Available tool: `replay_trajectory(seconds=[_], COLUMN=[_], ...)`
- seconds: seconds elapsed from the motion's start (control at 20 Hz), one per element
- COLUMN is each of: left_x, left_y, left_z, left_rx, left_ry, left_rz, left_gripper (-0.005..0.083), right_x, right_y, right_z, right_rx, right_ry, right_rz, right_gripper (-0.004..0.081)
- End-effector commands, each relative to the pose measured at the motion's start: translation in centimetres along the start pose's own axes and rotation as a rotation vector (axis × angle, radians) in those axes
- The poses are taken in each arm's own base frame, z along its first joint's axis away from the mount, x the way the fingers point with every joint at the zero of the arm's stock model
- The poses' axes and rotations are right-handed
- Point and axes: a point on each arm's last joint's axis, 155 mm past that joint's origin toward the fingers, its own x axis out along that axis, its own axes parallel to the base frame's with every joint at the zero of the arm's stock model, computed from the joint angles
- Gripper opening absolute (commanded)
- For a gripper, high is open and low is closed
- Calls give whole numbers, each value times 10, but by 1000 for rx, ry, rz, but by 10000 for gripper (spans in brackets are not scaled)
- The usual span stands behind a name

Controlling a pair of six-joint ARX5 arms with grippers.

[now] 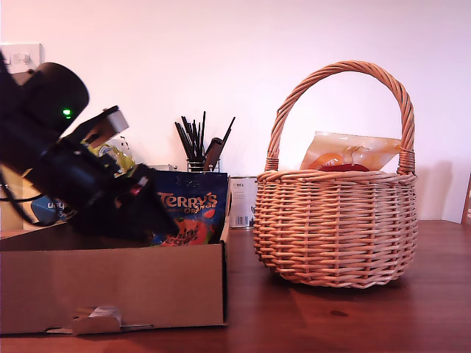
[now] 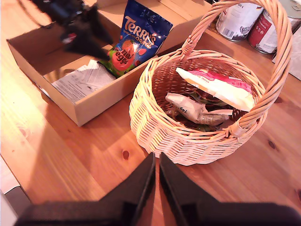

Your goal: Move the bags of Easter eggs from the cardboard box on the left into the woven basket on the right side.

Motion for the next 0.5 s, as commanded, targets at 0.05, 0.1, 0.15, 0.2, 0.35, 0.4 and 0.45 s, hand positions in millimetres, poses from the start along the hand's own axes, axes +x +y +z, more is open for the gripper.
replay_trajectory(seconds=[0.05,0.1,0.15,0.2,0.35,0.4,0.45], left_x=[6,6,6,4,3,2,2], left_y=[-3,-4,-4,-2,4,6,9], left_z=[2,6,12,18,35,38,40], left_rx=[7,17,26,54,137,163,172], left_ry=[4,0,-11,-23,-67,-73,-79], left_rz=[8,16,25,38,75,90,108], left_gripper=[674,674,674,674,674,674,673], right_x=[-1,-1,-1,-1,-1,-1,-1], right_y=[-1,-1,-1,-1,-1,-1,-1], right_z=[3,3,3,3,3,3,3], right_rx=[-5,-5,-5,-5,-5,-5,-5], right_ry=[-13,-13,-12,-12,-12,-12,-12], right_rz=[-4,-4,-3,-3,-3,-3,-3], right_gripper=[-13,-13,-13,-13,-13,-13,-13])
